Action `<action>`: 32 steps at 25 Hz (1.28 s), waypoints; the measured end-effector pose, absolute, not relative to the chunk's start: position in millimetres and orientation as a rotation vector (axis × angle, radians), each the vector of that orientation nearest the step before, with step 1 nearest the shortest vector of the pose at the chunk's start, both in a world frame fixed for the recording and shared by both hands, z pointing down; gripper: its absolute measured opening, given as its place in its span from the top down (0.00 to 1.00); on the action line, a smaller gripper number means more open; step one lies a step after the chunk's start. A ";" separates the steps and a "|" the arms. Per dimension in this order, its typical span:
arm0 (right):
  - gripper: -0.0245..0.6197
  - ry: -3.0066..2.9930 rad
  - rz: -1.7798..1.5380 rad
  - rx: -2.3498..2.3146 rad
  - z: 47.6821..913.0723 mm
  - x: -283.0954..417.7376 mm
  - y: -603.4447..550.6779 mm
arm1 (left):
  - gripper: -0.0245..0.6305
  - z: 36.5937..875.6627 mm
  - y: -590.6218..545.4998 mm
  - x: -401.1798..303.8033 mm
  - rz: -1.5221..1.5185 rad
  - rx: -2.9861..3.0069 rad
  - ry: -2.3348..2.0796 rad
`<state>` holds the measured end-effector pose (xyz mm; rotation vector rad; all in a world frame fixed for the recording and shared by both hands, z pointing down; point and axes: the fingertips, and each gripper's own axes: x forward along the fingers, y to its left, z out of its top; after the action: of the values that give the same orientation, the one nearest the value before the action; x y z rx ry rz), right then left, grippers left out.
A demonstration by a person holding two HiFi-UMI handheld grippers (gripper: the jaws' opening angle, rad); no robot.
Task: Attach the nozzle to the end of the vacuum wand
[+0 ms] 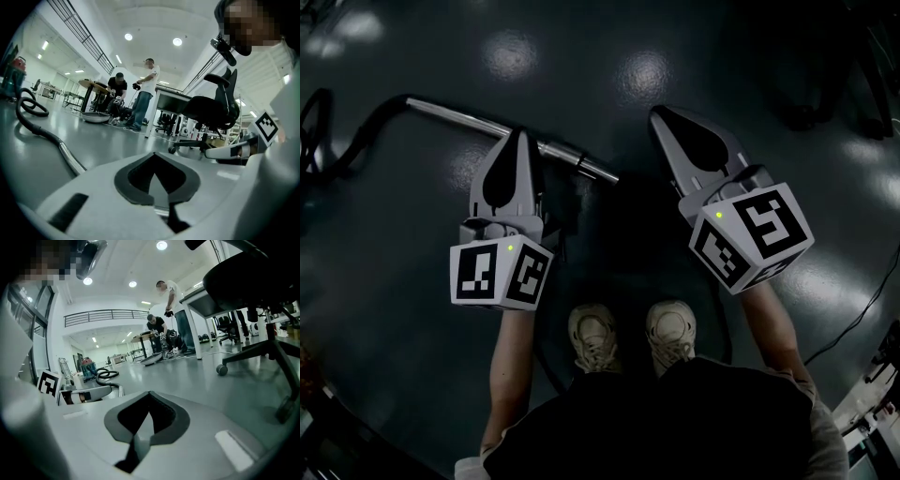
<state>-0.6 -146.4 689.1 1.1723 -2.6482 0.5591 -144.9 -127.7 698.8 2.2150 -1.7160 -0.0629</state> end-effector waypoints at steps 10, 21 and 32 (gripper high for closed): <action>0.95 -2.610 0.621 1.188 727.5 -13.6 -174.4 | 0.96 730.5 -157.5 -148.7 0.040 2.233 -1.709; 0.95 -2.589 0.705 1.227 747.6 -17.3 -202.5 | 0.96 724.8 -185.4 -127.1 0.019 2.325 -1.689; 0.95 -2.444 0.843 1.321 491.4 18.8 -155.3 | 0.96 458.7 -162.3 -147.4 0.045 2.272 -1.758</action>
<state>18.8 -155.3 491.4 1.3210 -2.4438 0.8429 -147.4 -162.3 458.7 2.2716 -1.7578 0.0454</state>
